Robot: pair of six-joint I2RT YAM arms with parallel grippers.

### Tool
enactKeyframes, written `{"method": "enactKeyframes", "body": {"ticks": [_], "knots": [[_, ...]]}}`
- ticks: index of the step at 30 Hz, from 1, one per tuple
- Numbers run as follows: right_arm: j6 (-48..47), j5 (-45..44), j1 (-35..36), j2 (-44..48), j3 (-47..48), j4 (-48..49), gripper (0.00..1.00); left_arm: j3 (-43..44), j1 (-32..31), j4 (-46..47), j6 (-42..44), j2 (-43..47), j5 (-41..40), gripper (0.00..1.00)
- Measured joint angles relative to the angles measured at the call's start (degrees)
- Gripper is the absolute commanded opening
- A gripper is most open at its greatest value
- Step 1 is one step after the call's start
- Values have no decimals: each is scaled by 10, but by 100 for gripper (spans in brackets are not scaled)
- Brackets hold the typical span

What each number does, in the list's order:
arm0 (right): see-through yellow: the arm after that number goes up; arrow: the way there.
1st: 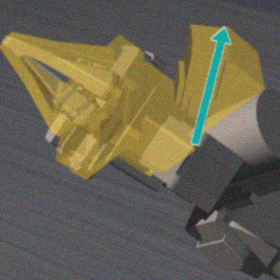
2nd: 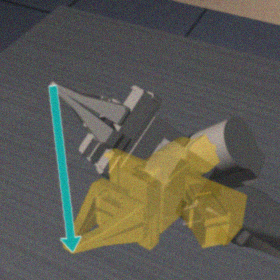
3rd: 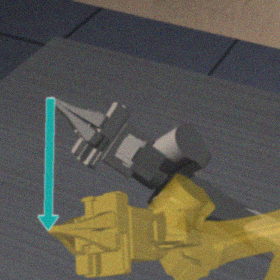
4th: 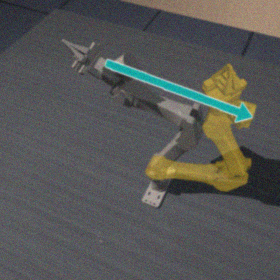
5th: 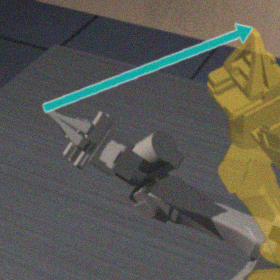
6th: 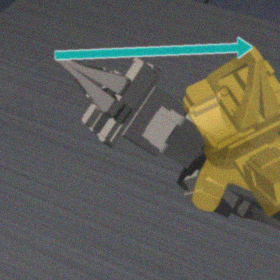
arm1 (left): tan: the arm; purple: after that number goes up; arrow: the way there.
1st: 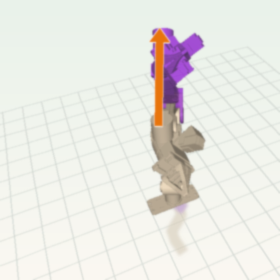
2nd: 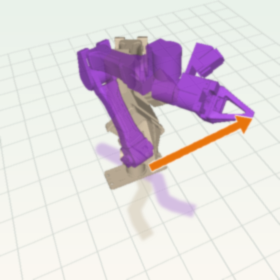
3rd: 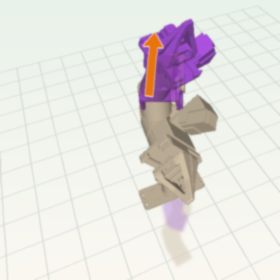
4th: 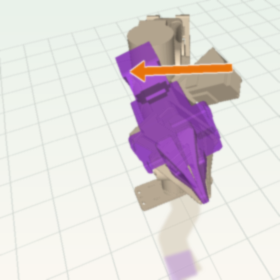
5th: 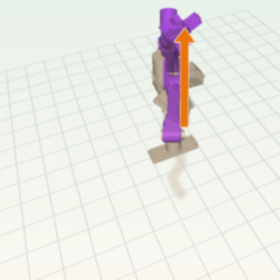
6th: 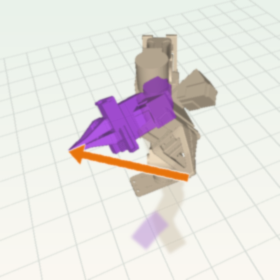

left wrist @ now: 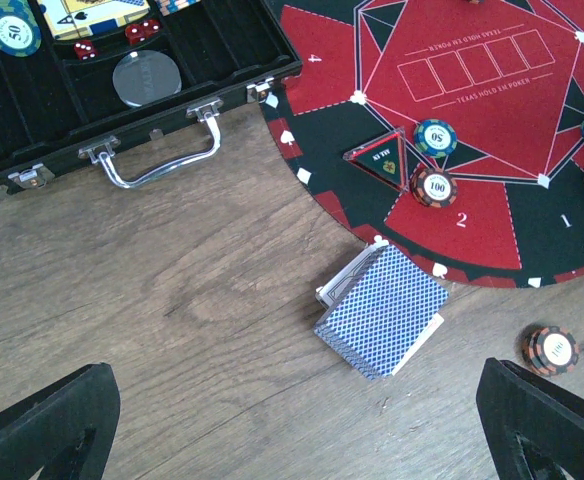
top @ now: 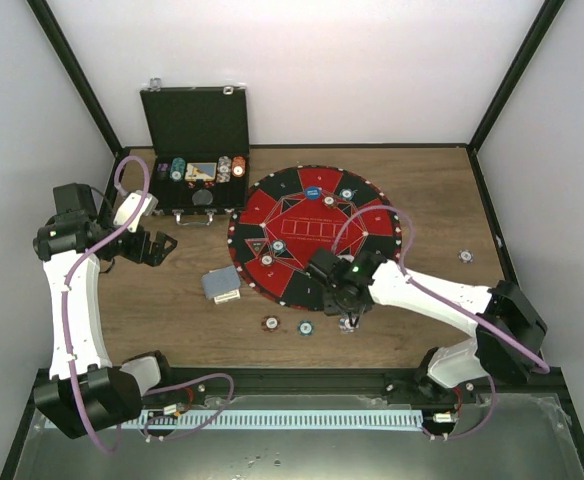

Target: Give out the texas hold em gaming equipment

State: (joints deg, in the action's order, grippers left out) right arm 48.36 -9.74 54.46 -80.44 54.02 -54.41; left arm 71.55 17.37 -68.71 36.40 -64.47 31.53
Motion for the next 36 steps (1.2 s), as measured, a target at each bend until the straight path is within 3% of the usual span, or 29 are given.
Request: {"method": "enactKeyframes", "body": {"ticks": [5,18,31,34,36], "knots": [[-24,-8,0,-36,90,-16,37,0,0,0,0,1,0,100],[-113,4,-3,-355,374,19,35,0,0,0,0,1,0,100],[-141,36,-5,-451,455,29,36,0,0,0,0,1,0,100],[-141,38,-8,-457,455,31,46,1,0,0,0,1,0,100],[-141,38,-10,-458,455,32,61,3,0,0,0,1,0,100]]}}
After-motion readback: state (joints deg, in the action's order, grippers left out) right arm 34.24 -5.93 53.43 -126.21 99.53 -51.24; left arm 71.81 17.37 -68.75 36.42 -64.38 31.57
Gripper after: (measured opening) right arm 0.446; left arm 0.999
